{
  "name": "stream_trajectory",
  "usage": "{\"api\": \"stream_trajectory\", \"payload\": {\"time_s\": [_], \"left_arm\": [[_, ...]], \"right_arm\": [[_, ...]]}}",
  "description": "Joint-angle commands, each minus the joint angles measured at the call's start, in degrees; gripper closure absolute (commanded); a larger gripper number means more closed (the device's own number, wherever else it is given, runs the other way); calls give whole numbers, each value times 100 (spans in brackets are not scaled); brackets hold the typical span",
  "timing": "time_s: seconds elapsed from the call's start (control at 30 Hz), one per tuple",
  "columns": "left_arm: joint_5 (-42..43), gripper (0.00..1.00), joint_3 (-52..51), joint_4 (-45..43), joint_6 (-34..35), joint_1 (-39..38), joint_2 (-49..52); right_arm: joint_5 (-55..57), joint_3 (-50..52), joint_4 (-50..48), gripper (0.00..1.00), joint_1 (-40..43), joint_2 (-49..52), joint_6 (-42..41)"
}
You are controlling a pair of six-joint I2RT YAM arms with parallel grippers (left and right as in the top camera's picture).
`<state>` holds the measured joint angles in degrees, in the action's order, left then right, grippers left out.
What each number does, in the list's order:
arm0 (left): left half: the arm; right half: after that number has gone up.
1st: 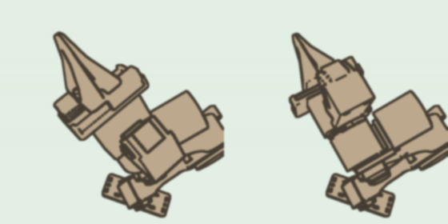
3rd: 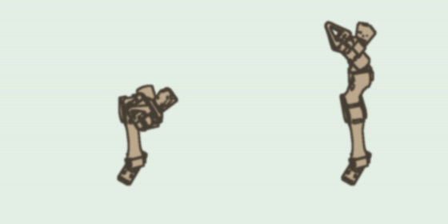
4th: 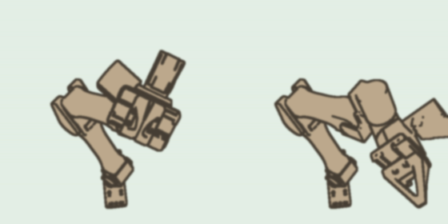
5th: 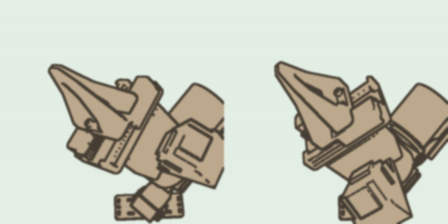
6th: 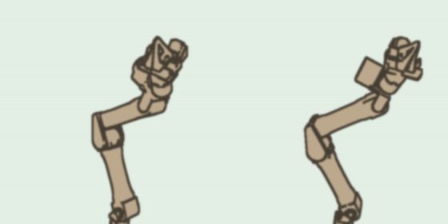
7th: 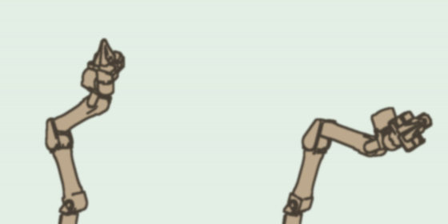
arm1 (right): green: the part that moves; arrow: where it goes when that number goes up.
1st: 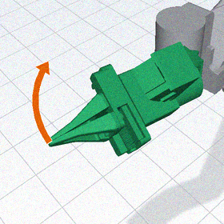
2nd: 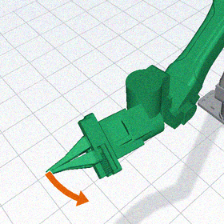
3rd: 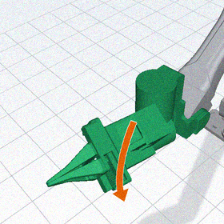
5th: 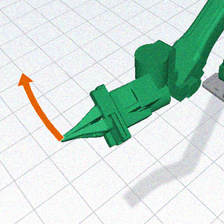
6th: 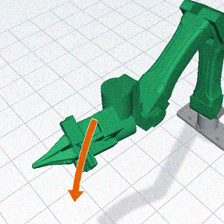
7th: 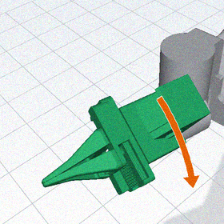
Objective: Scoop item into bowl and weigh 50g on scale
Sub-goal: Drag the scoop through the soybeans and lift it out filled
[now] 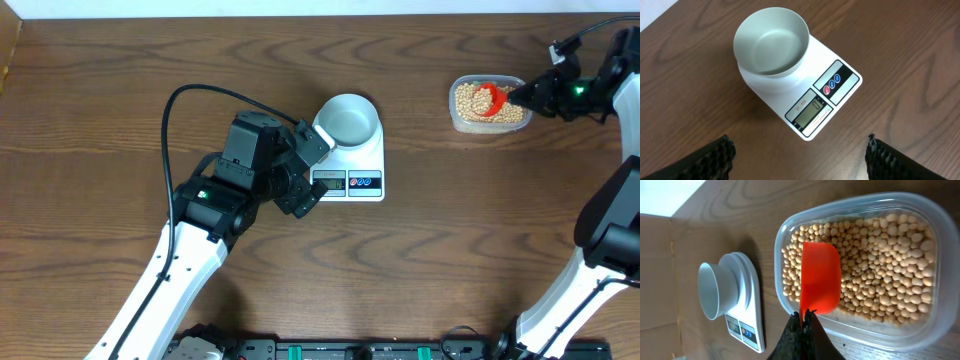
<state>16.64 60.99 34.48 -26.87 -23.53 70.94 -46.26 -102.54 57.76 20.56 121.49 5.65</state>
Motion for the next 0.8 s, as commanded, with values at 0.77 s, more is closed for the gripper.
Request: {"api": "stream_trajectory", "payload": {"time_s": [0.77], "left_arm": [[70,14,9,2,-52,9,-22]], "right_arm": [[-1534,35,-33,99,470,46,68]]}}
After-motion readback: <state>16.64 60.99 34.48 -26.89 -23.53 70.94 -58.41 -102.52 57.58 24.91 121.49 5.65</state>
